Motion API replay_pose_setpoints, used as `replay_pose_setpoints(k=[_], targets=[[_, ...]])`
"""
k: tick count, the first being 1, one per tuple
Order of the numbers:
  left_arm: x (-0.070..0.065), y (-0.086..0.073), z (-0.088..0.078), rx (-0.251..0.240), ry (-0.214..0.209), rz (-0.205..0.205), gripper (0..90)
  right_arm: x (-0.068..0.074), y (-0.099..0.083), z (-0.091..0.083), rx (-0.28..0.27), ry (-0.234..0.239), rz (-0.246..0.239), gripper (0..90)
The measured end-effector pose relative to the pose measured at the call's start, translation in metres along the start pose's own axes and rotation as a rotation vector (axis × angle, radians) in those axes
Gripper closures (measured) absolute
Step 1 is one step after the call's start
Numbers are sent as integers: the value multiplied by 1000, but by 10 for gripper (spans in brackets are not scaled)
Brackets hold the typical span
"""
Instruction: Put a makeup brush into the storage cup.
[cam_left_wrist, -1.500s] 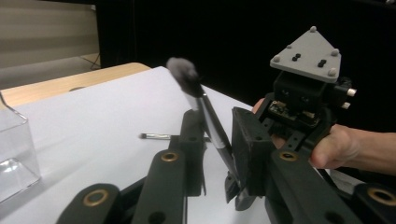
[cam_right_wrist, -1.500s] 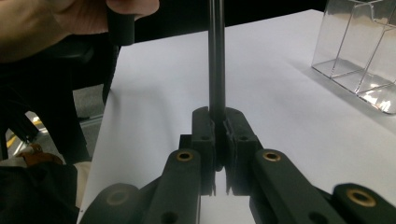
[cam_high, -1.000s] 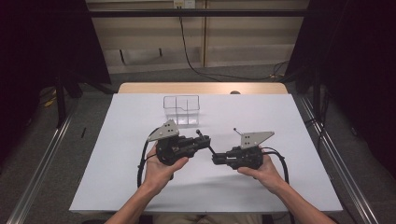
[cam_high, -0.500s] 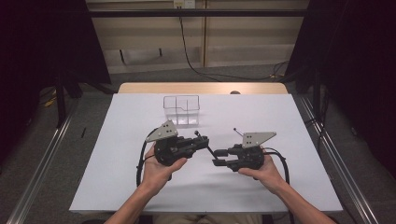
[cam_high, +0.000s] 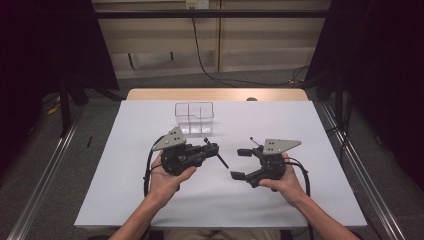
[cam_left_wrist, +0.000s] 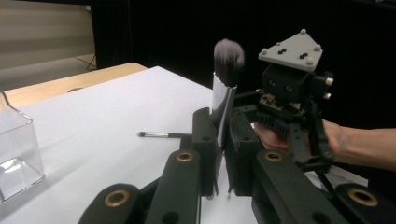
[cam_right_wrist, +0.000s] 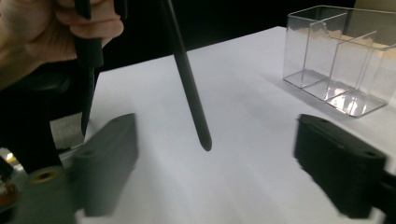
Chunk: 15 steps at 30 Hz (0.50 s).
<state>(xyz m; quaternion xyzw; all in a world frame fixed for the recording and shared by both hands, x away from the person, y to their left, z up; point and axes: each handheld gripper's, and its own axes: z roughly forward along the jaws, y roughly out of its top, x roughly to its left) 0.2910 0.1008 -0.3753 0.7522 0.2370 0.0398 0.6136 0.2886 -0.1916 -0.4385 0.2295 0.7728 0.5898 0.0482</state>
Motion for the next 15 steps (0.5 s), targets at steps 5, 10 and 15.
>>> replay_pose_setpoints(k=[5, 10, 15], targets=[[3, 0, -3, 1, 15, -2, 839, -1, 0, -3, -10, -51, 16, 5], [6, -1, -6, 14, 28, -7, 839, -4, 0, -7, -32, -94, 30, 12], [9, 1, -14, 11, 46, -6, 839, -4, 1, -15, -39, -145, 25, 21]])
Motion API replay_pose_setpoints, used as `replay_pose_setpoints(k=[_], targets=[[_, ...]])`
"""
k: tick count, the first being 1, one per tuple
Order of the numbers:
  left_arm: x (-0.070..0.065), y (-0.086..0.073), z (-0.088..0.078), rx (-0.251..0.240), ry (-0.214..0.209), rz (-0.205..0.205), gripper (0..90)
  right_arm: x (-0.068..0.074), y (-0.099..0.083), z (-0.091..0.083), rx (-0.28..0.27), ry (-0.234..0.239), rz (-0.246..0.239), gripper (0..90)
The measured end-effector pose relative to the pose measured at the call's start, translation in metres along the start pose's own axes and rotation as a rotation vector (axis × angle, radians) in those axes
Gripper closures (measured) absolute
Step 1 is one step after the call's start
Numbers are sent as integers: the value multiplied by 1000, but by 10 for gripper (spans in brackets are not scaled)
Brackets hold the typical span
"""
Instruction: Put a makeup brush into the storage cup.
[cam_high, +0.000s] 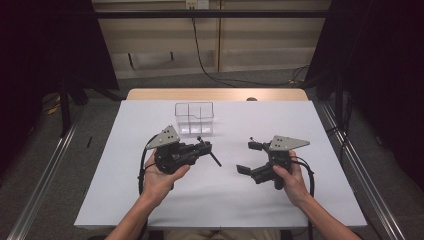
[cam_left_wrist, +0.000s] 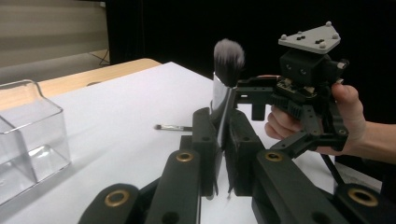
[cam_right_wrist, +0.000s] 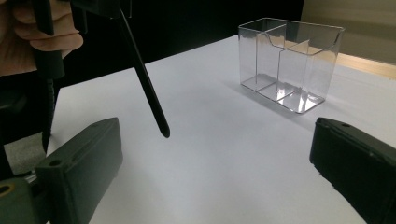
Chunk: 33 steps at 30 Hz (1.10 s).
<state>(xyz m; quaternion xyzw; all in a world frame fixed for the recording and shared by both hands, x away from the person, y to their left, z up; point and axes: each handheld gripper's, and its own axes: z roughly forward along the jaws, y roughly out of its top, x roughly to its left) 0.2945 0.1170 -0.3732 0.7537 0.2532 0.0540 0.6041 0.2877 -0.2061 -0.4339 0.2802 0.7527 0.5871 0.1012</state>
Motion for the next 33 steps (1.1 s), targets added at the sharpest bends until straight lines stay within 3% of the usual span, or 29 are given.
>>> replay_pose_setpoints(k=[5, 9, 10, 12, 15, 23, 33], targets=[[6, 2, -10, -2, 27, -3, 839, -2, -3, -7, -16, -75, -9, 15], [12, 3, -18, 4, 48, -6, 838, -1, -8, -16, -60, -153, 34, 16], [14, 3, -20, 19, 50, -12, 838, 1, -9, -19, -74, -153, 37, 15], [17, 1, -23, 31, 58, -14, 839, 4, -10, -25, -78, -180, 9, 10], [21, 1, -27, 32, 78, -9, 838, 4, -13, -34, -83, -215, 10, 11], [34, 8, -38, 23, 121, -9, 839, 2, -23, -59, -77, -225, 27, 13], [45, 14, -47, 20, 155, -19, 839, 8, -27, -67, -71, -289, 29, 16]])
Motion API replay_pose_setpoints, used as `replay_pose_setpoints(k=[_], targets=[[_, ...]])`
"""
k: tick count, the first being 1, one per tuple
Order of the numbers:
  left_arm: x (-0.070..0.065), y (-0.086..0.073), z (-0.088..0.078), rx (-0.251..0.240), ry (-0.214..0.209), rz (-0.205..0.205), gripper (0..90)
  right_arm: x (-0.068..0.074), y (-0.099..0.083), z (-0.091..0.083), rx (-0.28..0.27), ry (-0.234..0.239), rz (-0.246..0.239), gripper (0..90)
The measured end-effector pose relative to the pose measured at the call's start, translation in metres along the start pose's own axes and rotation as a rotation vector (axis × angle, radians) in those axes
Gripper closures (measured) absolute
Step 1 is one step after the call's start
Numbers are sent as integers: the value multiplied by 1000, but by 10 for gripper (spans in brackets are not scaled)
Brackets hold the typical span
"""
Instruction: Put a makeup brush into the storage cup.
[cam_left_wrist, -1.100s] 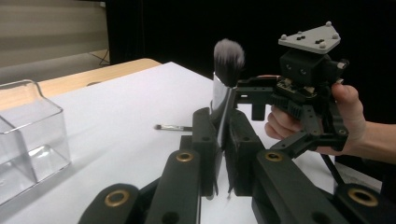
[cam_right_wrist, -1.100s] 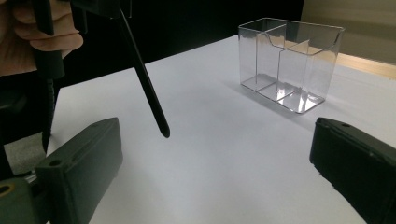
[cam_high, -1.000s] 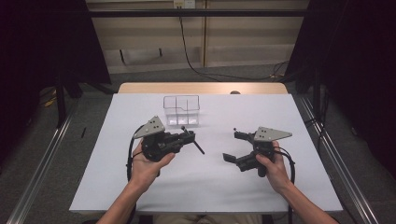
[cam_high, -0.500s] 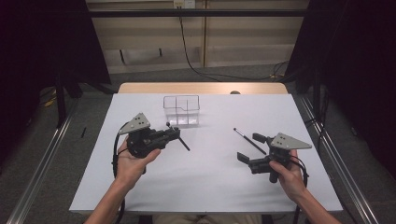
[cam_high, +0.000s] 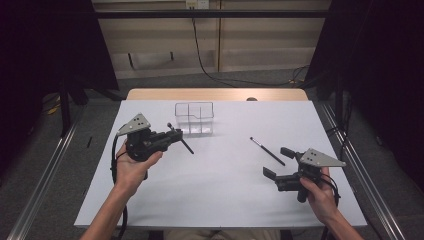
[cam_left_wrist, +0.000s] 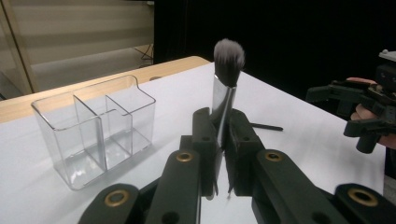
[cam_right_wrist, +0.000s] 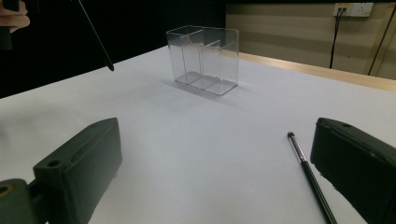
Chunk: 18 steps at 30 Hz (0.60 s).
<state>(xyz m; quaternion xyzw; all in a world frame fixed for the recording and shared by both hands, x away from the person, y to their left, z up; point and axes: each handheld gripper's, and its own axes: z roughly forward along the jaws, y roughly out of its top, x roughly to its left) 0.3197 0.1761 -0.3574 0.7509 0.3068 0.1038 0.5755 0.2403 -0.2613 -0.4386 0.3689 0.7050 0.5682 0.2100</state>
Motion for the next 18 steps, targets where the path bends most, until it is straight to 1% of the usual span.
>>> replay_pose_setpoints(k=[1, 5, 7, 9, 10, 12, 13, 15, 18], targets=[[1, 1, 0, -4, 1, -5, 839, 1, 0, -1, -2, -4, 0, 16], [5, 5, -1, 0, 16, 1, 838, 3, -1, -6, -3, -15, -2, 14], [8, 9, -1, 0, 28, 9, 839, 4, -4, -8, 16, -23, -15, 14], [10, 13, 0, -24, 29, -4, 839, 4, -6, -11, 8, -38, -14, 14], [11, 15, 1, -26, 29, -1, 839, 3, -6, -13, 5, -42, -14, 14], [11, 20, 3, -17, 41, 18, 839, 3, -4, -15, -6, -56, -14, 2], [11, 23, 4, -21, 38, 21, 839, 3, -5, -17, -9, -64, -15, 0], [12, 27, 4, -24, 40, 22, 839, 3, -8, -20, -8, -80, -23, 0], [15, 34, 6, -25, 46, 24, 839, 2, -13, -22, -1, -85, -12, 0]])
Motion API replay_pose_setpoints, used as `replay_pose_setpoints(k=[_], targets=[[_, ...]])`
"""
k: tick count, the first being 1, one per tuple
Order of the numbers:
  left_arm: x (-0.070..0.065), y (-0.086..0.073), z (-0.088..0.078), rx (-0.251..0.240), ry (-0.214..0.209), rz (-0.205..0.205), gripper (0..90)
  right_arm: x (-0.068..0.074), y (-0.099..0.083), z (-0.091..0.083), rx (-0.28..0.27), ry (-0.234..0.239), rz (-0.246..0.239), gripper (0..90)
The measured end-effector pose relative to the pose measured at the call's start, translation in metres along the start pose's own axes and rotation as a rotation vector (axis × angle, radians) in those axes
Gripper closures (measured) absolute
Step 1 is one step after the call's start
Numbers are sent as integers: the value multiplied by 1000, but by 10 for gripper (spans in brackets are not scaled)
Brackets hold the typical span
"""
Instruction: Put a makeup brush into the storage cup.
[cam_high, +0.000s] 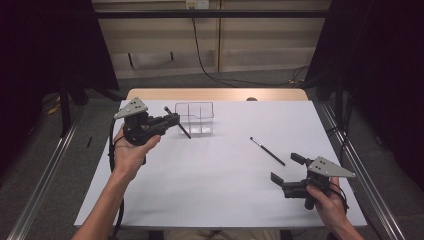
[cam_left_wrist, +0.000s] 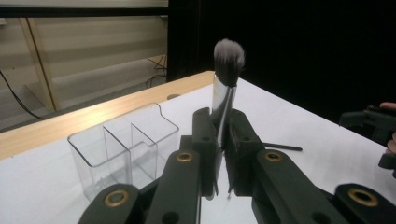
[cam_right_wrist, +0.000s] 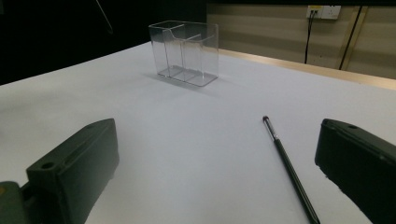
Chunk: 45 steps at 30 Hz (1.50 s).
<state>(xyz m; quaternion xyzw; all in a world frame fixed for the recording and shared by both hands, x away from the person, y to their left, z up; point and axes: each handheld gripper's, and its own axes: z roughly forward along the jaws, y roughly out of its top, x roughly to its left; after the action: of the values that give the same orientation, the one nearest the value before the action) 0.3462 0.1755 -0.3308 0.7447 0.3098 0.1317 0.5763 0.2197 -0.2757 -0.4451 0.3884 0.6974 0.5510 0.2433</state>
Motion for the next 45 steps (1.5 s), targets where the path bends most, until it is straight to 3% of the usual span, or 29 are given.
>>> replay_pose_setpoints(k=[6, 14, 21, 34, 45], targets=[[3, 13, 0, -9, 12, 1, 839, -1, -4, -1, 4, 8, 7, 0], [24, 22, -2, -25, 52, -31, 839, -1, -3, -1, -21, -4, 1, 0], [33, 33, 0, -14, 87, -27, 839, 0, -2, 2, -19, -1, -6, 0], [50, 54, 20, 8, 138, -21, 839, 0, -1, 1, -27, 9, -3, 0], [61, 53, 41, 61, 182, 0, 839, 0, -2, 0, -24, 9, -3, 0]])
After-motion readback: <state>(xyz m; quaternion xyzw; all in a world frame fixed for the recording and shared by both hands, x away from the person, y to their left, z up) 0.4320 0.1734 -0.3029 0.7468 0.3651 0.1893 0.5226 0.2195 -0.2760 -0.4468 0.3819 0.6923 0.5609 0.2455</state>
